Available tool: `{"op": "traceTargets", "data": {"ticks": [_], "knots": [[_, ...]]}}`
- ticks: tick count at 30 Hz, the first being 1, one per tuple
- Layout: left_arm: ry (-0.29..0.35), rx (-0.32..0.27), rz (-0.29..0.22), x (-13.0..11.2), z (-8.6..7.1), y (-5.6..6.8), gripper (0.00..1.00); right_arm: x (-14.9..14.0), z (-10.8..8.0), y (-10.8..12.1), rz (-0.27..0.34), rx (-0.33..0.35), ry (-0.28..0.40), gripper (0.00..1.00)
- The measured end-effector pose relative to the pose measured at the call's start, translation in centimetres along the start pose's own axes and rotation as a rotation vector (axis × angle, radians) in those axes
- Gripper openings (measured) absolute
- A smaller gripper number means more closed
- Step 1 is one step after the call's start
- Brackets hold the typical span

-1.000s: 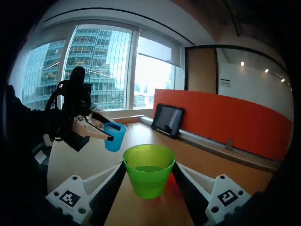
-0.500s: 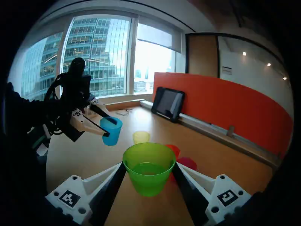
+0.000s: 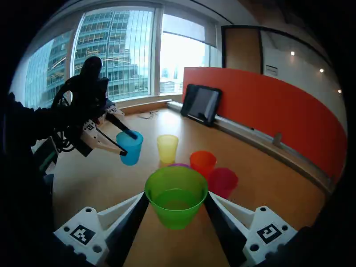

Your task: Pour water

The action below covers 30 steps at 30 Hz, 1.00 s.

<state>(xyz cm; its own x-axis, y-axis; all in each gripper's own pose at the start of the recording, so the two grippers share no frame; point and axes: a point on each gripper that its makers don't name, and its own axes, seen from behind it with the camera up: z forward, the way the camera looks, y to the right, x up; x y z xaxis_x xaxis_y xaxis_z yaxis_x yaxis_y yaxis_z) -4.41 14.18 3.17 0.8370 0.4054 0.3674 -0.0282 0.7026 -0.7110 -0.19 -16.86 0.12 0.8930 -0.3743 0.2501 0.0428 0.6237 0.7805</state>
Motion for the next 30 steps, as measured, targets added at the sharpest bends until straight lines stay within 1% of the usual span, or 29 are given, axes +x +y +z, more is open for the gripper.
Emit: {"op": "traceTargets", "data": {"ticks": [6,20,30], "knots": [[-0.015,-0.004,-0.002,-0.8,0.7,-0.1,0.87,-1.2,0.6,0.0,-0.003,0.008,-0.032,0.9],[-0.047,-0.013,-0.013,-2.9,2.2,-0.1,0.87,-2.1,1.4,-0.1,-0.002,0.013,-0.056,0.9],[-0.057,-0.016,-0.021,-3.8,2.6,0.0,0.87,-2.4,1.7,0.0,0.003,0.006,-0.065,0.9]]}}
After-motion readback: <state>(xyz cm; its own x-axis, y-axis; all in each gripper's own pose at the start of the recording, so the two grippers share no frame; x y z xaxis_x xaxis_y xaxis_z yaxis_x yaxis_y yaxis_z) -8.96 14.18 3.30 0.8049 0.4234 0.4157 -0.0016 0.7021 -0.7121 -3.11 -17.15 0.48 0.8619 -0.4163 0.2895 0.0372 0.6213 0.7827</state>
